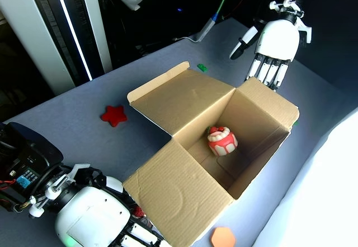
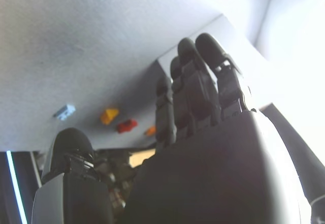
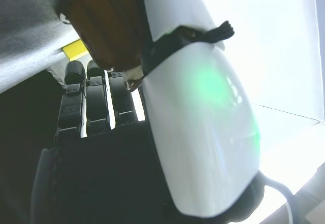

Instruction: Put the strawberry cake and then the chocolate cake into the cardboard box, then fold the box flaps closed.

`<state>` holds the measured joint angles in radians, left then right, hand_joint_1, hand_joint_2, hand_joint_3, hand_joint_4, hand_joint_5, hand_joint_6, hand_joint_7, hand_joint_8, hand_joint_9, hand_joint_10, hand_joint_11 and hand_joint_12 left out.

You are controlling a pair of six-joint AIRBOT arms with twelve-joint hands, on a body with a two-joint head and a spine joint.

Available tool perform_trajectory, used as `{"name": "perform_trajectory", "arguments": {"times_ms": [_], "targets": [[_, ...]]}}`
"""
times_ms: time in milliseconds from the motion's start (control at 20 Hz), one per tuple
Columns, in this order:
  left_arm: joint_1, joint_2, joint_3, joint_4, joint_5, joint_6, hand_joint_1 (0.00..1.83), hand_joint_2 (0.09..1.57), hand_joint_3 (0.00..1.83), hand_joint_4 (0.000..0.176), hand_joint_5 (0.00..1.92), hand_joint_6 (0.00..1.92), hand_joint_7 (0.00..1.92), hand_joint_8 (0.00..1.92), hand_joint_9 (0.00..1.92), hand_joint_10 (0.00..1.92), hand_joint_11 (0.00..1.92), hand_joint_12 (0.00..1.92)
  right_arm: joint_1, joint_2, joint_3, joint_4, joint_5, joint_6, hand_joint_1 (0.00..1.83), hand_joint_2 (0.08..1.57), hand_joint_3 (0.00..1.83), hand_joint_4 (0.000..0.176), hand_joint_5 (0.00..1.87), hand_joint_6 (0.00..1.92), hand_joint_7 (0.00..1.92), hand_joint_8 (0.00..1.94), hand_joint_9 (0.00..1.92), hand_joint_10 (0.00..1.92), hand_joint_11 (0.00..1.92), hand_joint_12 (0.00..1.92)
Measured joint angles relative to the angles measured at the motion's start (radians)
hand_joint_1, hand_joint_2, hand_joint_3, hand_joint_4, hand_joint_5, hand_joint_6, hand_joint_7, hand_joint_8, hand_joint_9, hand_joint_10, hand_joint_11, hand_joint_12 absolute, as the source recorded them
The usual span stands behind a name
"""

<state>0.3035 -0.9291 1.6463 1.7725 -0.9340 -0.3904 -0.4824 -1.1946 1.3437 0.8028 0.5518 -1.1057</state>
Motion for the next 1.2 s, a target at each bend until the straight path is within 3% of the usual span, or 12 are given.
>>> {"name": "perform_trajectory", "arguments": {"times_ms": [200, 300, 400, 450, 500, 550, 600, 700, 800, 900, 950, 1200], "targets": [[0.001, 0.000, 0.000, -0.002, 0.001, 0.002, 0.29, 1.08, 0.00, 0.065, 0.23, 0.00, 0.32, 0.00, 0.40, 0.00, 0.00, 1.12, 0.000, 0.000, 0.000, -0.002, 0.003, 0.000, 1.08, 1.06, 0.00, 0.001, 0.17, 0.01, 0.20, 0.01, 0.09, 0.01, 0.00, 0.12], [0.011, -0.001, 0.005, -0.009, 0.000, 0.003, 0.28, 1.07, 0.00, 0.062, 0.23, 0.00, 0.33, 0.00, 0.41, 0.01, 0.01, 1.13, 0.000, 0.000, 0.000, -0.005, 0.005, 0.000, 1.13, 1.07, 0.00, 0.000, 0.45, 0.04, 0.50, 0.03, 0.42, 0.06, 0.00, 0.83], [0.015, -0.002, 0.016, -0.003, 0.002, 0.005, 0.31, 1.07, 0.00, 0.063, 0.24, 0.01, 0.33, 0.01, 0.42, 0.01, 0.00, 1.13, 0.000, 0.000, 0.000, -0.010, 0.012, -0.001, 1.17, 1.07, 0.00, 0.000, 0.73, 0.05, 0.84, 0.09, 0.72, 0.44, 0.23, 1.40], [0.016, -0.002, 0.018, -0.005, 0.003, 0.005, 0.31, 1.07, 0.00, 0.062, 0.24, 0.01, 0.34, 0.01, 0.42, 0.01, 0.00, 1.13, 0.000, 0.000, 0.000, -0.011, 0.019, -0.001, 1.21, 1.13, 0.00, 0.000, 0.83, 0.83, 0.97, 0.88, 0.79, 0.85, 0.40, 1.59], [0.016, -0.002, 0.018, -0.010, 0.005, 0.005, 0.29, 1.07, 0.00, 0.062, 0.24, 0.01, 0.34, 0.01, 0.42, 0.01, 0.00, 1.13, 0.000, 0.000, 0.000, -0.016, 0.033, -0.005, 1.21, 1.14, 0.00, 0.000, 0.90, 0.97, 0.96, 1.09, 0.83, 1.06, 0.51, 1.64], [0.021, -0.002, 0.018, -0.014, 0.004, 0.005, 0.29, 1.08, 0.00, 0.063, 0.24, 0.00, 0.34, 0.01, 0.42, 0.01, 0.00, 1.13, 0.000, 0.000, 0.000, -0.020, 0.036, -0.006, 1.33, 1.14, 0.00, 0.000, 0.96, 0.90, 0.96, 1.04, 0.82, 1.36, 0.53, 1.66], [0.024, -0.002, 0.018, -0.018, 0.004, 0.005, 0.28, 1.08, 0.00, 0.062, 0.24, 0.00, 0.34, 0.01, 0.42, 0.01, 0.00, 1.14, 0.000, 0.000, 0.000, -0.019, 0.033, -0.005, 1.35, 1.14, 0.00, 0.000, 0.98, 0.88, 0.95, 1.04, 0.82, 1.42, 0.55, 1.67], [0.026, -0.003, 0.018, -0.012, 0.003, 0.009, 0.28, 1.08, 0.00, 0.062, 0.23, 0.00, 0.34, 0.00, 0.42, 0.01, 0.00, 1.14, 0.000, 0.000, 0.000, -0.023, 0.033, -0.006, 1.22, 1.14, 0.00, 0.000, 0.98, 0.92, 0.91, 1.20, 0.78, 1.26, 0.52, 1.70], [0.026, -0.003, 0.018, -0.021, 0.004, 0.009, 0.29, 1.08, 0.00, 0.066, 0.24, 0.00, 0.34, 0.00, 0.43, 0.01, 0.00, 1.15, 0.000, 0.000, 0.000, -0.031, 0.034, -0.006, 1.33, 1.14, 0.00, 0.000, 0.99, 0.88, 0.91, 1.14, 0.78, 1.42, 0.50, 1.72], [0.028, -0.004, 0.018, -0.027, 0.004, 0.009, 0.30, 1.08, 0.00, 0.062, 0.24, 0.00, 0.33, 0.00, 0.42, 0.01, 0.00, 1.15, 0.000, 0.013, -0.016, -0.032, 0.035, -0.006, 1.21, 1.14, 0.00, 0.000, 0.97, 0.95, 0.90, 1.21, 0.73, 1.30, 0.48, 1.74], [0.030, -0.004, 0.018, -0.028, 0.003, 0.009, 0.28, 1.08, 0.00, 0.062, 0.24, 0.00, 0.33, 0.00, 0.42, 0.01, 0.00, 1.15, 0.003, 0.026, -0.030, -0.032, 0.035, -0.006, 1.32, 1.15, 0.00, 0.000, 0.96, 0.93, 0.90, 1.13, 0.76, 1.45, 0.48, 1.75], [0.035, -0.008, 0.018, -0.033, 0.006, 0.009, 0.28, 1.09, 0.00, 0.060, 0.23, 0.00, 0.33, 0.00, 0.42, 0.00, 0.00, 1.14, 0.017, 0.142, -0.106, -0.031, 0.083, -0.007, 1.21, 1.14, 0.00, 0.000, 0.98, 0.93, 0.90, 1.23, 0.72, 1.31, 0.46, 1.78]]}}
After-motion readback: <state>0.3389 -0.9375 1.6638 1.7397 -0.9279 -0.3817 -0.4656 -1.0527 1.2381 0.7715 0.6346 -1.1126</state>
